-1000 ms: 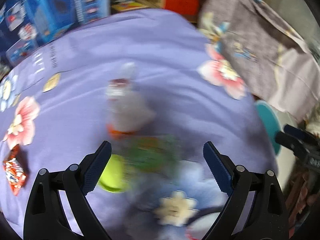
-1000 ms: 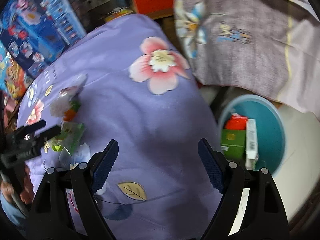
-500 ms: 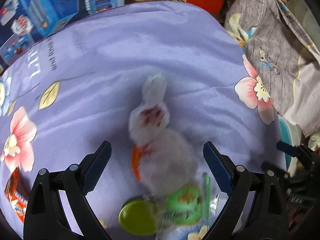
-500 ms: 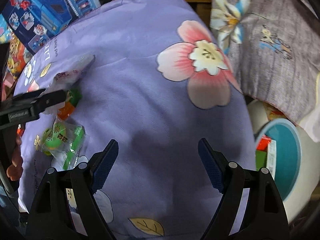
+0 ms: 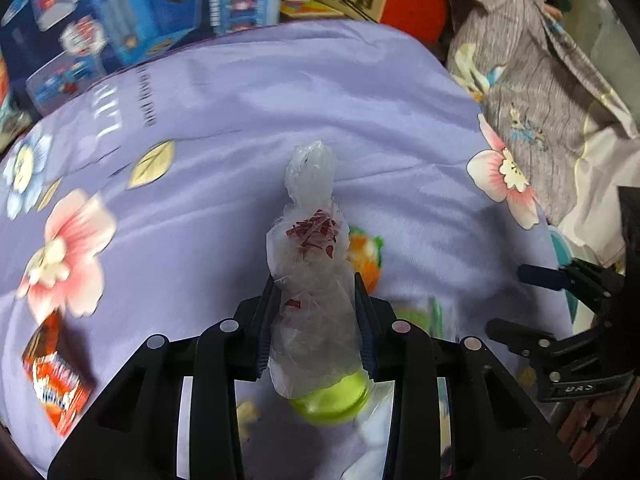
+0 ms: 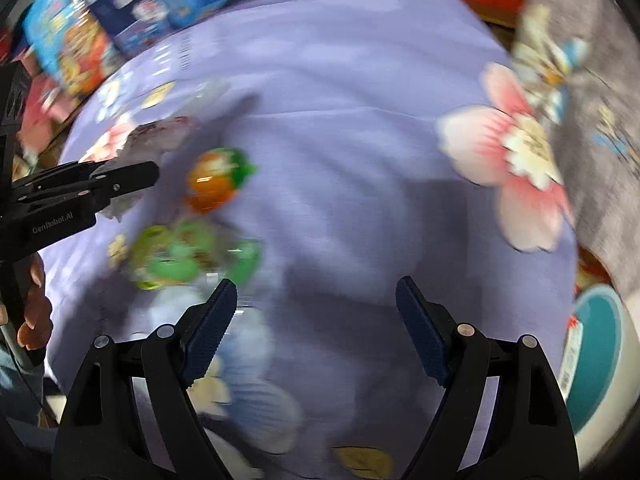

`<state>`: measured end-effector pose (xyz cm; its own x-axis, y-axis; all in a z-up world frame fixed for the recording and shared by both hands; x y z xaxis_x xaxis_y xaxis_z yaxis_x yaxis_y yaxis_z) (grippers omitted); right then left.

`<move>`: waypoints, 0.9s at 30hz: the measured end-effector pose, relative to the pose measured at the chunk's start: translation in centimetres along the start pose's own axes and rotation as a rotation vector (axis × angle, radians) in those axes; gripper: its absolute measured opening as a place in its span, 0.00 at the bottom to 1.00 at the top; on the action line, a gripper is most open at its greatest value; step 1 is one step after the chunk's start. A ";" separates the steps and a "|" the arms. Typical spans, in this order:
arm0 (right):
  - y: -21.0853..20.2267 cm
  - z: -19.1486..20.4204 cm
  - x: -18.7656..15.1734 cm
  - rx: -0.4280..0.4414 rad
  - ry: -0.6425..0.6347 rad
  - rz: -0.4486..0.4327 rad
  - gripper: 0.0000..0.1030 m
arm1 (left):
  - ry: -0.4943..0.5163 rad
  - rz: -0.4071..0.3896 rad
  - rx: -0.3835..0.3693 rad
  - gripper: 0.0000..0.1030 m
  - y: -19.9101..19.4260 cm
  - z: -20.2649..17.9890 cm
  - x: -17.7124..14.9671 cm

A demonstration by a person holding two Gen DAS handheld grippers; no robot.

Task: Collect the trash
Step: 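Grasp clear plastic bag with left tool while right tool grasps green snack packet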

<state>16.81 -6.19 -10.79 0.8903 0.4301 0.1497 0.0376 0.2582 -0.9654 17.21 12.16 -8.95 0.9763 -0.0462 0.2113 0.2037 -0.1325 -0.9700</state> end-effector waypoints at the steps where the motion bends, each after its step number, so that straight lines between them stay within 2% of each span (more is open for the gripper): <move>1: 0.1 0.9 0.2 0.004 -0.028 0.005 0.76 | -0.010 -0.003 -0.007 0.35 -0.4 0.7 -0.6; 7: 1.8 6.0 1.4 -0.025 -0.203 0.068 0.76 | -0.070 -0.004 -0.041 0.35 -1.4 3.9 -3.2; 12: 4.1 7.6 3.0 -0.094 -0.297 0.129 0.76 | -0.100 0.001 -0.067 0.35 -1.5 5.5 -4.5; 14: 5.0 7.5 3.5 -0.110 -0.304 0.148 0.76 | -0.109 0.007 -0.071 0.35 -1.2 5.8 -4.7; 15: 5.1 7.4 3.8 -0.087 -0.301 0.138 0.79 | -0.115 0.011 -0.072 0.35 -1.0 6.0 -4.8; 18: 5.1 7.4 3.8 -0.056 -0.292 0.117 0.78 | -0.131 0.023 -0.078 0.35 -0.6 6.5 -5.1; 19: 5.1 7.3 3.7 -0.045 -0.282 0.110 0.75 | -0.134 0.024 -0.078 0.35 -0.5 6.6 -5.1; 21: 4.6 6.9 3.3 -0.047 -0.267 0.090 0.57 | -0.138 0.025 -0.080 0.35 -0.4 6.6 -5.1; 27: 2.6 4.9 1.8 -0.011 -0.171 0.040 0.56 | -0.110 0.002 -0.086 0.35 -1.4 5.0 -4.8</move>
Point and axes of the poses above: each gripper's, at about its wrist camera, not at the fingertips, and y roughly the way its jaws point, z to its left, x to its top, the point moved 2 cm from there along y, roughly the way its jaws point, and after that the axes turned 15 degrees about z, right-handed, at the moved point
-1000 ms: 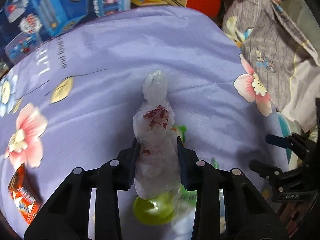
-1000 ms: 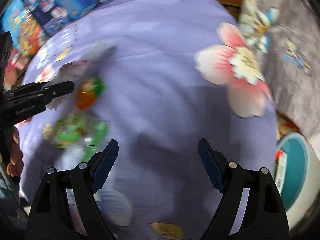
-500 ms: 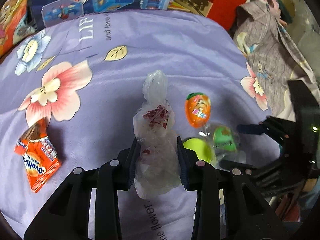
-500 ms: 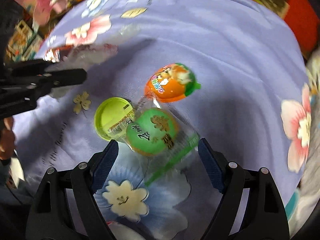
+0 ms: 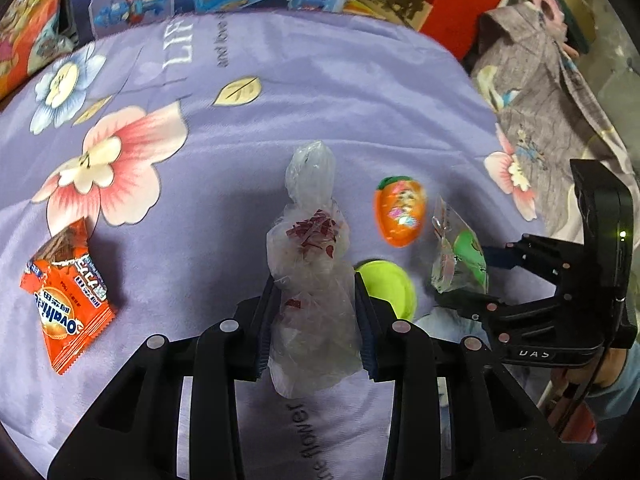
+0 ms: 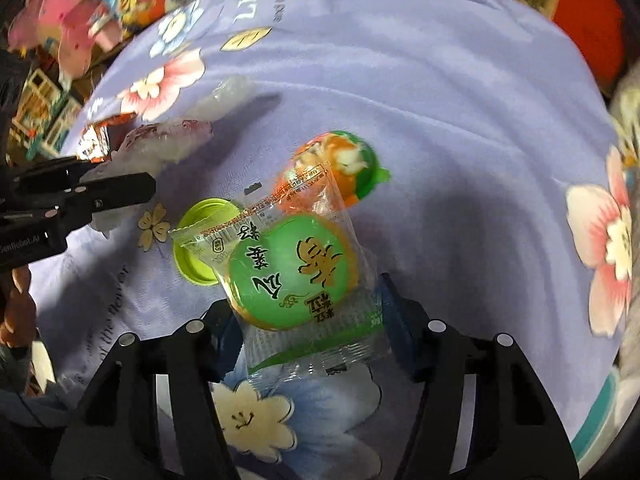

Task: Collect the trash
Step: 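Grasp clear plastic bag with left tool while right tool grasps green snack packet, then carry bag and packet over teal bin and open both tools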

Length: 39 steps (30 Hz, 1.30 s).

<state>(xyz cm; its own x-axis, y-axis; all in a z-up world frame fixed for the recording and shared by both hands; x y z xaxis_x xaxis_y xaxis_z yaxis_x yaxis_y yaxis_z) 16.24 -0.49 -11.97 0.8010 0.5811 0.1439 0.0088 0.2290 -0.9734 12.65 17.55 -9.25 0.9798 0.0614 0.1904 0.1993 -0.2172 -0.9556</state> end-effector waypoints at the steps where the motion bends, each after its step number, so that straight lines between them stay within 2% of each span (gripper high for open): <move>1: -0.4 -0.3 -0.3 -0.003 0.018 -0.010 0.56 | 0.008 -0.006 -0.002 0.35 -0.3 -0.4 -0.1; 11: -4.9 -4.2 -5.4 -0.001 0.172 -0.119 0.56 | 0.131 -0.043 0.004 0.35 -2.6 -7.0 -0.5; 18: -8.1 -8.2 -10.8 0.004 0.303 -0.204 0.56 | 0.245 -0.045 0.008 0.35 -2.9 -13.0 -1.5; 31: -13.7 -16.5 -21.2 -0.006 0.560 -0.381 0.57 | 0.476 -0.018 0.011 0.35 -1.1 -25.6 -2.7; 39: -14.6 -21.0 -26.7 -0.016 0.680 -0.432 0.57 | 0.592 0.008 0.018 0.35 0.6 -32.2 -3.5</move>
Point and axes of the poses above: each gripper's, at about its wrist camera, not at the fingertips, and y roughly the way its jaws point, z to its left, x to its top, the point moved 2 cm from there along y, roughly the way its jaws point, and after that the axes turned 15 degrees about z, right-handed, at the moved point
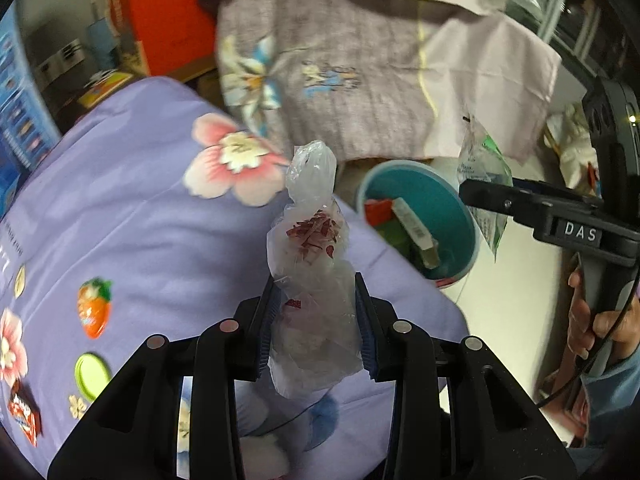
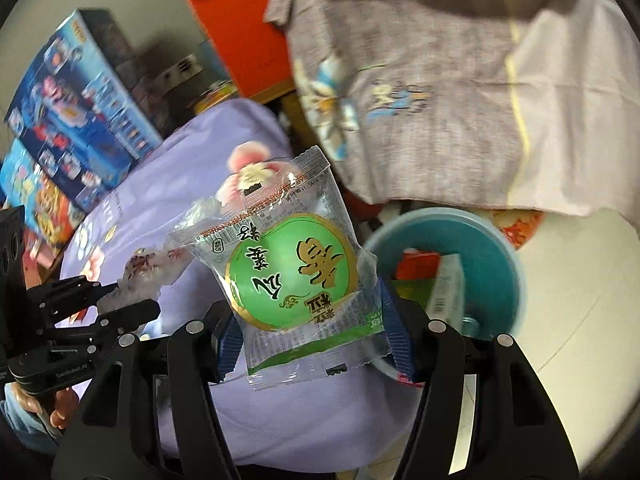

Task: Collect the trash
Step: 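Carry bag and packet over teal bin and open both tools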

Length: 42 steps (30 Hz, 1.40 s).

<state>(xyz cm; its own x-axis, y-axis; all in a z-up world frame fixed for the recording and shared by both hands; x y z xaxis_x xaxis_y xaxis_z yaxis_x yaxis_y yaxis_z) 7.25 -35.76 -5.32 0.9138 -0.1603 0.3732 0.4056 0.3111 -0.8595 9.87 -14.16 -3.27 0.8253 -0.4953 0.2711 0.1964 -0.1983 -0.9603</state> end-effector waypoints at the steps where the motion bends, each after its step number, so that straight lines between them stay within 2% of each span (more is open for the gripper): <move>1: -0.1 -0.7 -0.1 0.001 0.012 -0.001 0.57 | 0.012 0.005 0.000 0.35 0.3 -0.7 0.4; 11: -0.2 -6.9 -1.3 0.001 0.127 -0.005 0.57 | 0.096 0.047 -0.010 0.36 3.0 -5.3 2.8; 21: 0.9 -10.8 -1.7 0.008 0.207 0.021 0.57 | 0.164 0.116 -0.023 0.36 6.9 -9.3 5.1; 29: 1.6 -13.3 -1.5 -0.007 0.257 0.042 0.57 | 0.201 0.181 -0.086 0.38 10.8 -12.3 7.4; 30: 1.7 -13.4 -1.4 -0.007 0.261 0.045 0.58 | 0.202 0.189 -0.089 0.40 11.2 -12.5 7.7; 31: 1.8 -13.6 -1.4 -0.007 0.266 0.050 0.57 | 0.201 0.200 -0.094 0.48 11.8 -12.7 7.9; 33: 2.1 -13.9 -1.3 -0.010 0.273 0.057 0.58 | 0.201 0.206 -0.099 0.54 12.4 -13.0 8.2; 35: 2.4 -14.2 -1.1 -0.011 0.280 0.064 0.58 | 0.203 0.211 -0.092 0.65 12.7 -13.1 8.4; 39: 3.0 -14.2 -0.5 -0.013 0.282 0.076 0.58 | 0.184 0.207 -0.081 0.71 12.7 -12.2 8.4; 42: 3.6 -14.0 -0.1 -0.009 0.278 0.088 0.58 | 0.157 0.202 -0.076 0.80 12.4 -11.3 8.5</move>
Point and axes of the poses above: each gripper's, at about its wrist camera, not at the fingertips, and y roughly the way its jaws point, z to its left, x to its top, the point moved 2 cm from there along y, roughly the way its jaws point, and after that the axes turned 15 degrees about z, right-handed, at the moved point
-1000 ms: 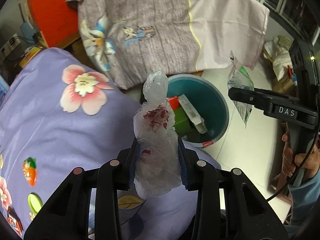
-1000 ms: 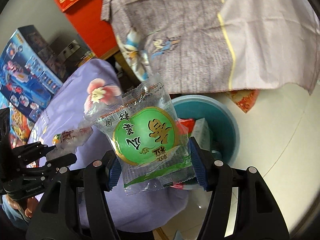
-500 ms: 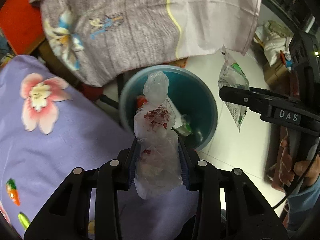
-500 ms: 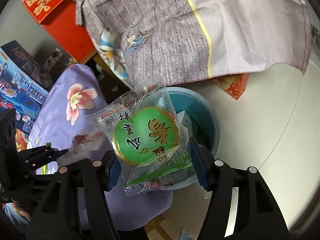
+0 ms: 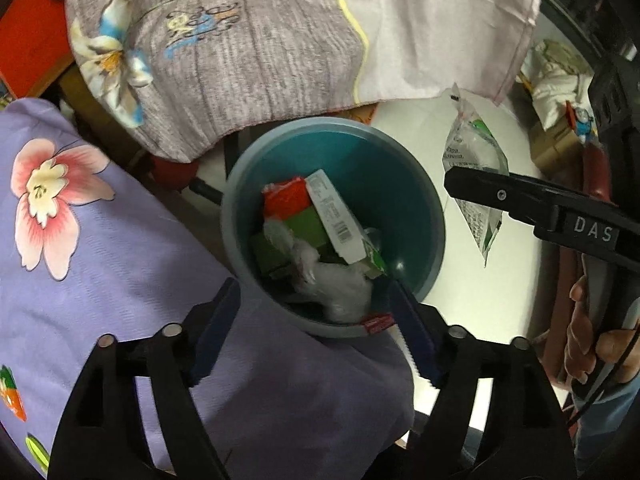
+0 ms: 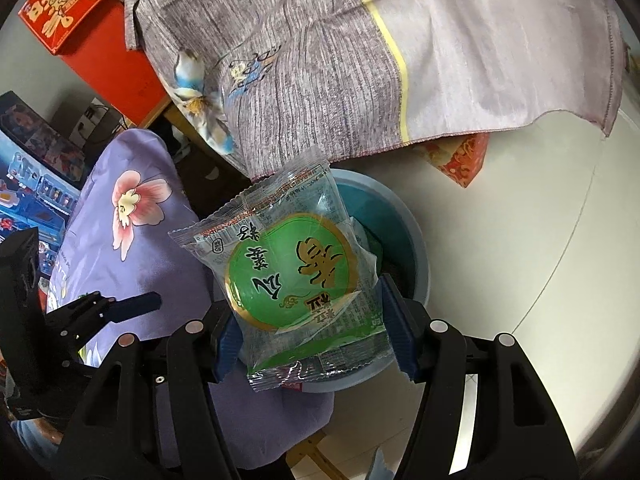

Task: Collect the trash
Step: 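Carry bag and packet over teal bin and open both tools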

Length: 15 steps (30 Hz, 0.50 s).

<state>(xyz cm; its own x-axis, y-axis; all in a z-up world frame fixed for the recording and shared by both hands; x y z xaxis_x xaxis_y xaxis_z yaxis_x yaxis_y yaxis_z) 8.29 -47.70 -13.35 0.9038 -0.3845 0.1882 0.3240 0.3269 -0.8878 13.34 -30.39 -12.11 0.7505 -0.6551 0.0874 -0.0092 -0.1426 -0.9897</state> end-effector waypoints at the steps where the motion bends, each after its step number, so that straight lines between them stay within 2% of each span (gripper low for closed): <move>1: 0.2 0.1 0.1 0.000 -0.002 0.004 0.58 | -0.007 -0.002 0.000 0.82 -0.1 0.3 -0.1; 6: 1.6 0.8 0.4 0.009 0.000 0.043 0.70 | -0.040 -0.010 0.000 0.86 -0.7 1.5 -0.8; 15: 1.8 1.7 0.2 -0.025 0.013 0.060 0.74 | -0.082 -0.024 -0.011 0.89 -1.5 3.1 -2.0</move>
<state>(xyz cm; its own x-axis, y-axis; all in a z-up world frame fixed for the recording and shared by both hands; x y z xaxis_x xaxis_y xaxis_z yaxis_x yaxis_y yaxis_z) 9.46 -45.76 -14.19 0.9177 -0.3758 0.1290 0.2621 0.3285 -0.9074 13.85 -26.59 -11.17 0.8023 -0.5883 0.1011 0.0027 -0.1658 -0.9862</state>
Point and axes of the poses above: each gripper's, at about its wrist camera, not at the fingertips, and y roughly the way its jaws point, z to its left, x to its top, the point moved 2 cm from there along y, roughly the way its jaws point, and after that the axes turned 15 degrees about z, right-handed, at the moved point
